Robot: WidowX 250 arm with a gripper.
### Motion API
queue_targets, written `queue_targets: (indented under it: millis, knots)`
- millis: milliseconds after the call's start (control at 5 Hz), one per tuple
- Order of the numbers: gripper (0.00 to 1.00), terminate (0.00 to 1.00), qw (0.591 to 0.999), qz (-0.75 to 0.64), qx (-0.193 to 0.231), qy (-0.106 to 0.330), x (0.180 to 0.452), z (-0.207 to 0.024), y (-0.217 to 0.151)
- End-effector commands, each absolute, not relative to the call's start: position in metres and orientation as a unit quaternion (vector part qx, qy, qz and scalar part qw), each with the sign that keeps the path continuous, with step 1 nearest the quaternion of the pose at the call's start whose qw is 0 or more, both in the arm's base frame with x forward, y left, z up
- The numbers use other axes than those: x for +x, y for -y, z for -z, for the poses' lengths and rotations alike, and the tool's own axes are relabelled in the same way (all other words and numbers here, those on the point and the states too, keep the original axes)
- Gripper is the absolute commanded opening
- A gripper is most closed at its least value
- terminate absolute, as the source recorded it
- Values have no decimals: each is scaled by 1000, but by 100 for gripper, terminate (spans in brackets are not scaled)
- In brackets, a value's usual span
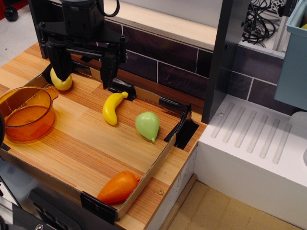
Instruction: Put potato in pot
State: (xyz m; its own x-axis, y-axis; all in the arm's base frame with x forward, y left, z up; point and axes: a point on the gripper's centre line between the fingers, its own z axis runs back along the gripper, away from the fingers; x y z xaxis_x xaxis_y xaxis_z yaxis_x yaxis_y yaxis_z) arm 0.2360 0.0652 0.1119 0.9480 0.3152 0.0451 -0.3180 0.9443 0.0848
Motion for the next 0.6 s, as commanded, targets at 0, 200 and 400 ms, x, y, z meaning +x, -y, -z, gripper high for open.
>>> queue_targets:
  millis: [0, 200, 400]
  knots:
    - [100, 0, 986, -161, 46, 15, 236, -112, -65]
    - [100, 0, 995, -98, 34, 1, 264, -110, -89]
    - [100, 0, 999, -33, 24, 7, 281, -111, -108]
